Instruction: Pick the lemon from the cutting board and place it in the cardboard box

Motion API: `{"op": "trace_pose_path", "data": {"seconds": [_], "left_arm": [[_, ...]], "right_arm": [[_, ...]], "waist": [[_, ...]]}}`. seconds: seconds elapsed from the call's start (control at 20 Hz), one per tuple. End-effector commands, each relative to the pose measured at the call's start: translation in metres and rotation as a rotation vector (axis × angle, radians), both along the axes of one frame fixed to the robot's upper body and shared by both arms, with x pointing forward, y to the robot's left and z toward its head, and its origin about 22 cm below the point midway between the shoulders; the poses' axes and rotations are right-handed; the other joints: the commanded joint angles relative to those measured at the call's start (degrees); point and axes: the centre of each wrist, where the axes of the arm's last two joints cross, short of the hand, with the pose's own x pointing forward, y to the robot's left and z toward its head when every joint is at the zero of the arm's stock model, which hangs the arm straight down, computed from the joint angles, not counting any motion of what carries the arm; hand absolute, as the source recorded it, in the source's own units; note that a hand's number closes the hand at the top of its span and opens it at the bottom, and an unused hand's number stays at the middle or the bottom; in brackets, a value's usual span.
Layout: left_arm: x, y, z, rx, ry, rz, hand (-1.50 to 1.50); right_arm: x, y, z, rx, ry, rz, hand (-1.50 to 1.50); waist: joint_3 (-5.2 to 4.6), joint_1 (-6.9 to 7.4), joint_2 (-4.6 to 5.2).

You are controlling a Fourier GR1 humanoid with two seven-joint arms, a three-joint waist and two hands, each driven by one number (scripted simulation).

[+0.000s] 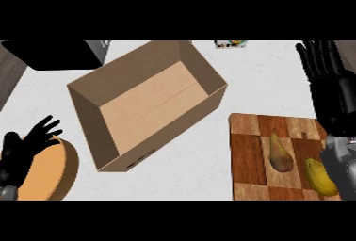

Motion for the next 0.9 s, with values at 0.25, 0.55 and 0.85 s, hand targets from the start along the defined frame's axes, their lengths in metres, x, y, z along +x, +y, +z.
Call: {"op": "trace_pose_path", "data": {"seconds": [0.25,0.55,0.85], "left_arm": [[0.022,0.025,0.054,0.234,-0.265,0.082,0.0],[0.012,0.007,0.025,0.184,-0.223,0.056,0.0],[0.027,-0.003,0.027,0.186,-0.234,0.035,0.0]], "right_arm": [[-0.047,-0.068,-0.083,0.063,0.313,0.458,-1.5],[-0.075,-0.131,-0.108,-0.284,0.212,0.484,-1.5],[-0.083,-0.201,-0.113,-0.191,0.081,0.6,-1.5]], "waist": [[-0.81,-1.33,0.15],[-0.74,-1.14,0.61],[-0.95,0.29,0.66]]}}
